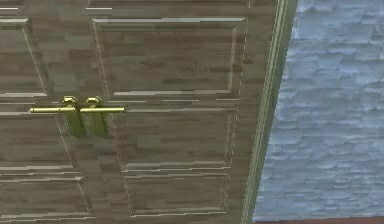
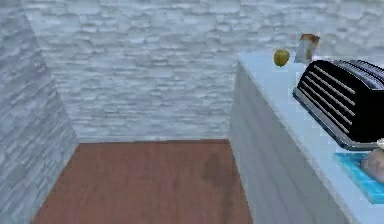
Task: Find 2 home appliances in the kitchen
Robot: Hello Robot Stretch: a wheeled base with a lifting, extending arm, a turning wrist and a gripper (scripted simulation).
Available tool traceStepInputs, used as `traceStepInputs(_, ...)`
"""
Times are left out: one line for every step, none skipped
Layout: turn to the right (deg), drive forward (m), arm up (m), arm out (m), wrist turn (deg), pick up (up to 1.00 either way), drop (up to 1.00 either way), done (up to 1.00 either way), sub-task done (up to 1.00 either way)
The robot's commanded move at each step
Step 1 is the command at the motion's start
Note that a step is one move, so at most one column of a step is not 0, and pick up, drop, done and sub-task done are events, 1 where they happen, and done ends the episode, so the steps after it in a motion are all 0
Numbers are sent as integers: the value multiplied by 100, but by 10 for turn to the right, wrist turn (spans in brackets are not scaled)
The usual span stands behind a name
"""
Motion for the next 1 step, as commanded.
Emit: traceStepInputs(0, 5, 0, 0, 0, 0, 0, 0, 0)
